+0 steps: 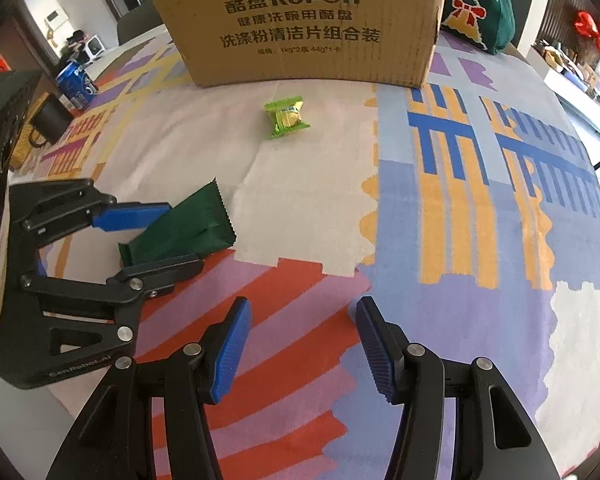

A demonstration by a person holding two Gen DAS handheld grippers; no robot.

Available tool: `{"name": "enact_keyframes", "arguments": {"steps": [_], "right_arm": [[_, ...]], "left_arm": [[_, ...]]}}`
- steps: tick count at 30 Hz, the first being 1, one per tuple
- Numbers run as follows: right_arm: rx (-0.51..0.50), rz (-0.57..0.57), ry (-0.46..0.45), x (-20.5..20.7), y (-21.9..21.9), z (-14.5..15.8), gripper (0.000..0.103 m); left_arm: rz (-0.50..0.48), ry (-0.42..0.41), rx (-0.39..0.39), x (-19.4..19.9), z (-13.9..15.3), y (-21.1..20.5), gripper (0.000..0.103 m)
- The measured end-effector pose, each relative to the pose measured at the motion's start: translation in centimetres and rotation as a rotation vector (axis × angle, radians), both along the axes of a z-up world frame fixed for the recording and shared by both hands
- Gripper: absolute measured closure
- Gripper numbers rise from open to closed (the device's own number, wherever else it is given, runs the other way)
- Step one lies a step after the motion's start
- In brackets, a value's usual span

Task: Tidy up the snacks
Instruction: 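Grasp the dark green pack with the left tool while the right tool grasps the green candy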

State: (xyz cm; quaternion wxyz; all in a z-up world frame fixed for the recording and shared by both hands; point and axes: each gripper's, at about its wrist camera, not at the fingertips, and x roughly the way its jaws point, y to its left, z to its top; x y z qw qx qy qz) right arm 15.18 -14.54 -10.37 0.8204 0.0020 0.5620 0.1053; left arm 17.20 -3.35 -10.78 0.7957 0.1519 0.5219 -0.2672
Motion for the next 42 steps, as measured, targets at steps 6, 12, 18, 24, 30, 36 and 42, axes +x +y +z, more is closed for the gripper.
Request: {"name": "enact_keyframes", "arguments": {"steps": [6, 12, 18, 24, 30, 36, 42], "right_arm": [[0.041, 0.018, -0.035, 0.9, 0.0, 0.4, 0.048], [0.081, 0.032, -0.088, 2.7, 0.3, 1.2, 0.048], [0.082, 0.067, -0.157, 5.2, 1.3, 2.2, 0.048], [0.055, 0.102, -0.187, 8.1, 2.5, 2.6, 0.048], [0.004, 0.134, -0.18, 10.2, 3.4, 1.9, 0.05], [-0.031, 0.151, -0.162, 11.7, 4.3, 0.7, 0.057], [-0.042, 0.168, -0.143, 12.2, 5.0, -0.2, 0.068]], "left_arm": [[0.164, -0.029, -0.036, 0.4, 1.4, 0.9, 0.061], [0.38, -0.048, -0.098, 1.8, 2.5, 3.2, 0.061], [0.51, -0.044, -0.143, 3.1, 3.0, 4.7, 0.061], [0.565, -0.077, -0.139, 4.5, 3.5, 4.7, 0.061], [0.595, -0.075, -0.138, 5.8, 3.0, 4.7, 0.061], [0.608, -0.071, -0.161, 6.5, 2.2, 5.4, 0.061], [0.609, -0.078, -0.134, 6.9, 1.6, 5.4, 0.061]]}}
